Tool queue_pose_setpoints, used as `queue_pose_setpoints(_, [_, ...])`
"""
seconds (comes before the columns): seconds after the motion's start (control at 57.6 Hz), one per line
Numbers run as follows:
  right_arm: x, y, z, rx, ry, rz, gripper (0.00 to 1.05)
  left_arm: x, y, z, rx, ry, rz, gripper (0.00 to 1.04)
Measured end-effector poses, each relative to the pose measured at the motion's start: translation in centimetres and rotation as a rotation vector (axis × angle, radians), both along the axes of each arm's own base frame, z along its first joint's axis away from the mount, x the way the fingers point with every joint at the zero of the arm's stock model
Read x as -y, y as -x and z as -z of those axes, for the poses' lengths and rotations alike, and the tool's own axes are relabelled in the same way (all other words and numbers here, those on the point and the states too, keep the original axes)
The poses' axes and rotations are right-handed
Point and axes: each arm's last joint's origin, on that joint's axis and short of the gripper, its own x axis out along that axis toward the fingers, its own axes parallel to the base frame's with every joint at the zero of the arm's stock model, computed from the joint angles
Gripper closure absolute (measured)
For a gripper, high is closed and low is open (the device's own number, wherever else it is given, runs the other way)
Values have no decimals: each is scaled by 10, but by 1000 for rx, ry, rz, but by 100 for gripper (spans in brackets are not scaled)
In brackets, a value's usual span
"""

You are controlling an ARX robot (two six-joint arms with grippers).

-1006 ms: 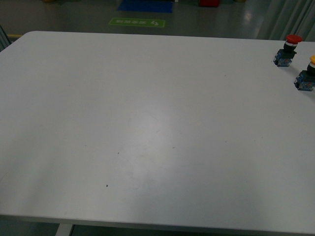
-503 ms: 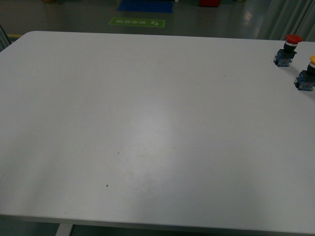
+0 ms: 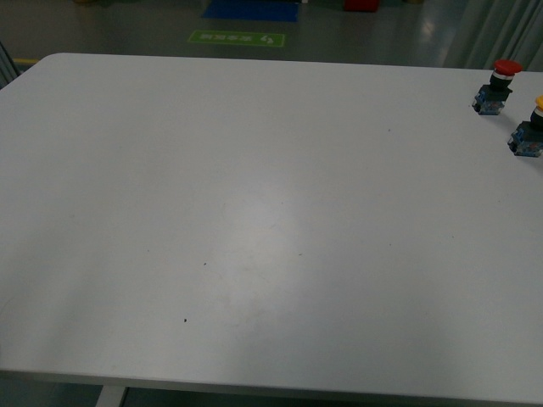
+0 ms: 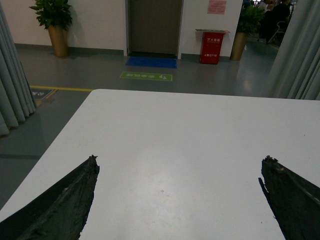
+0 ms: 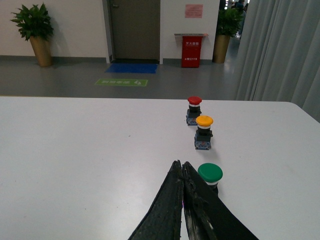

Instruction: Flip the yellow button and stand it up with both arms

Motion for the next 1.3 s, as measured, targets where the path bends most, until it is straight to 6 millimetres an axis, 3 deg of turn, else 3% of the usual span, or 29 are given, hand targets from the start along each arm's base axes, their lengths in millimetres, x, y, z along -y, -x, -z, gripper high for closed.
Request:
queue_pose_setpoints(0.052, [0, 0, 0, 0, 0, 0, 101, 0, 0, 0, 0, 0, 0, 7])
queue_pose_setpoints(0.104, [0, 0, 0, 0, 1, 0, 94, 0, 0, 0, 0, 0, 0, 7])
queue_pose_setpoints(0.399, [0, 0, 0, 0, 1, 0, 43, 0, 0, 0, 0, 0, 0, 7])
queue_pose_setpoints(0.503, [0, 0, 0, 0, 1, 0, 17, 0, 0, 0, 0, 0, 0, 7])
queue_pose_setpoints(0.573, [0, 0, 0, 0, -1, 0, 5, 0, 0, 0, 0, 0, 0, 7])
queue_pose_setpoints(1.301, [0, 0, 0, 0, 0, 0, 7, 0, 0, 0, 0, 0, 0, 7])
